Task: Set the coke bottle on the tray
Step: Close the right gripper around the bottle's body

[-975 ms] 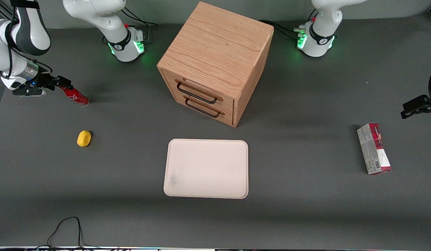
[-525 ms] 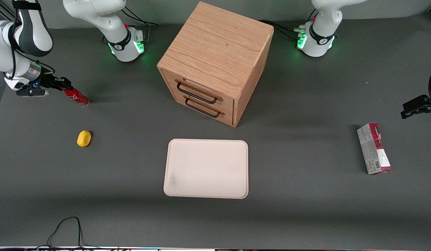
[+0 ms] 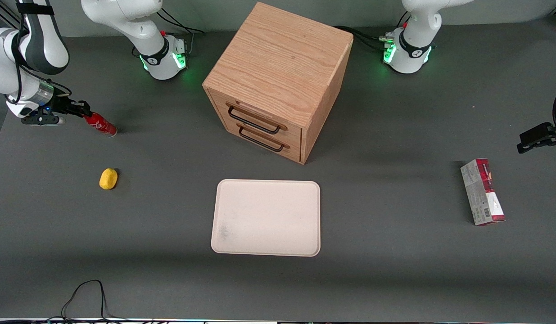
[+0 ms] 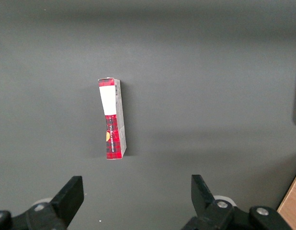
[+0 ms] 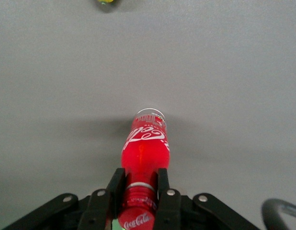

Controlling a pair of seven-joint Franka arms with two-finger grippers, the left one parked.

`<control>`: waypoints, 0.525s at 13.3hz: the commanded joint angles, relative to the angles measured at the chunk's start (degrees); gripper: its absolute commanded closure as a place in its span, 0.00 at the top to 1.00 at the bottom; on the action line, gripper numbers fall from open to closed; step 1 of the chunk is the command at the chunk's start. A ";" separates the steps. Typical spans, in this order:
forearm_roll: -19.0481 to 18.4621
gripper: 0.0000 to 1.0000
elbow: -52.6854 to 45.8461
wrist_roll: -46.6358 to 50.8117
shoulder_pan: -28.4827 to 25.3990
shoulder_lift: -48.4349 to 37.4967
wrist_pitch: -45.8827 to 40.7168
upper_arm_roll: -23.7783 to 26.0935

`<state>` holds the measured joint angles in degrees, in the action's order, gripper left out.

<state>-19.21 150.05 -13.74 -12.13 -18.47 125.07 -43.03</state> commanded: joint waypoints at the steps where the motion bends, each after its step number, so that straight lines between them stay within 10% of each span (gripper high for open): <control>1: 0.49 0.04 -6.06 3.00 -0.79 1.42 -6.74 5.99; 7: 15.32 0.04 -38.71 3.98 -0.70 12.01 -31.33 21.57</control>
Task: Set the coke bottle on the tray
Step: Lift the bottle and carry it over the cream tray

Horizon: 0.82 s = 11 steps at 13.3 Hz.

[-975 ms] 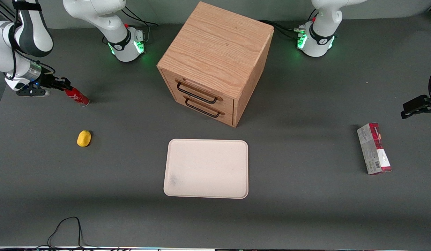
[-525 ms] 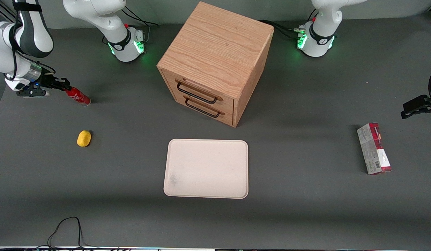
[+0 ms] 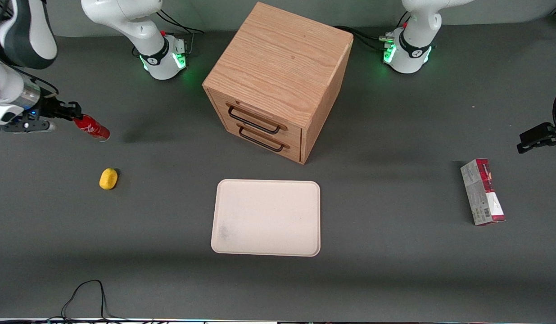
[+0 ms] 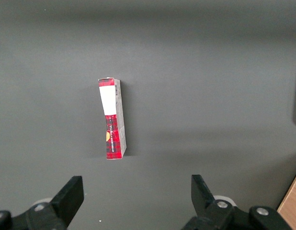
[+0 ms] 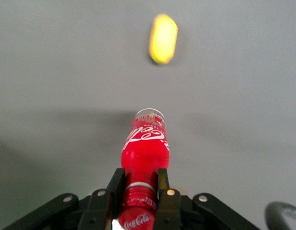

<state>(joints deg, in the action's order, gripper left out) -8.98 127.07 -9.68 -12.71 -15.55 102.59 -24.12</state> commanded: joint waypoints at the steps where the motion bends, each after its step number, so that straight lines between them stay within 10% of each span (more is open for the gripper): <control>1: 7.29 0.04 -23.37 0.10 -0.12 13.05 -12.46 4.77; 5: 13.63 0.04 -48.54 3.34 -0.56 27.04 -18.03 11.45; 11: 13.38 0.04 -71.93 11.00 -1.53 46.81 -17.08 23.40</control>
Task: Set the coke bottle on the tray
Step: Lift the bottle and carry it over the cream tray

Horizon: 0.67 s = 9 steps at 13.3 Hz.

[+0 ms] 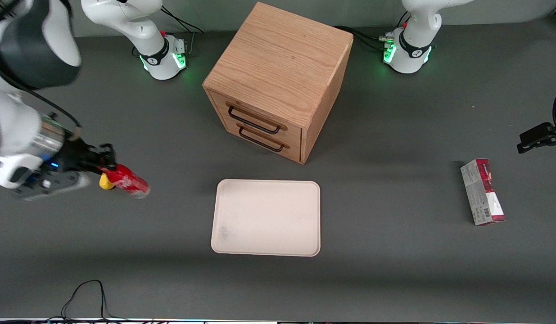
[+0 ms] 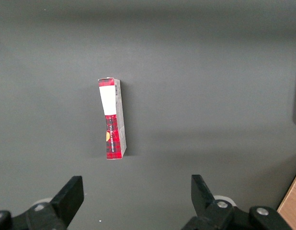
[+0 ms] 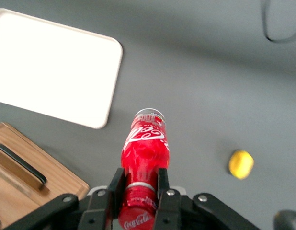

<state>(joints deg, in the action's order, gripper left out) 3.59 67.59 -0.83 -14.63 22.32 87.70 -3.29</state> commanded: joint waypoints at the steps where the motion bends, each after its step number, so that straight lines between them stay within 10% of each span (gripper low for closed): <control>1: 0.80 0.04 -14.14 2.67 0.31 11.58 -0.70 4.41; 9: -1.84 0.08 -13.98 7.42 -4.70 23.98 15.38 7.68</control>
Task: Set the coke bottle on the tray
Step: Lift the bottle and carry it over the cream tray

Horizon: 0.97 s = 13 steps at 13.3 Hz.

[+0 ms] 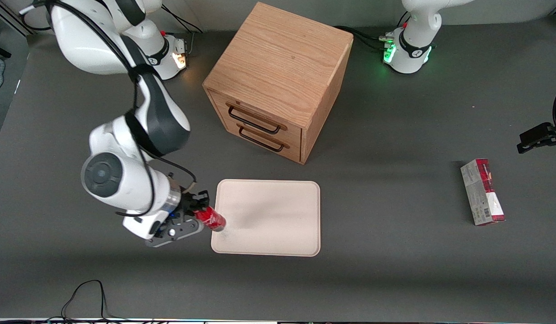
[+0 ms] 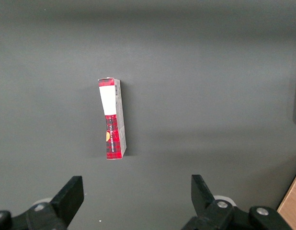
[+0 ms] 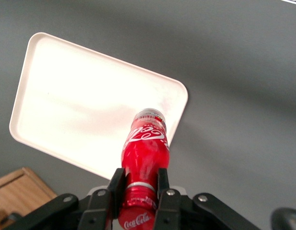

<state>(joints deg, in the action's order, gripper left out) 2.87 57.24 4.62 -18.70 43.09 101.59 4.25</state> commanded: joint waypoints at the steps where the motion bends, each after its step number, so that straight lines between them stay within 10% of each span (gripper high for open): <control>1: -1.11 0.08 -3.46 1.88 -0.64 4.79 3.59 0.14; 5: -1.11 0.12 -3.37 2.24 -0.46 9.81 9.41 0.05; 7: -1.02 1.00 -2.67 3.89 -0.63 10.26 11.08 0.05; 13: -1.02 1.00 -1.01 6.28 -0.37 1.41 9.08 -0.47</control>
<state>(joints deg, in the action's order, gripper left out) 2.75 54.37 8.74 -19.06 50.41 113.41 4.15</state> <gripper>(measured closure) 0.000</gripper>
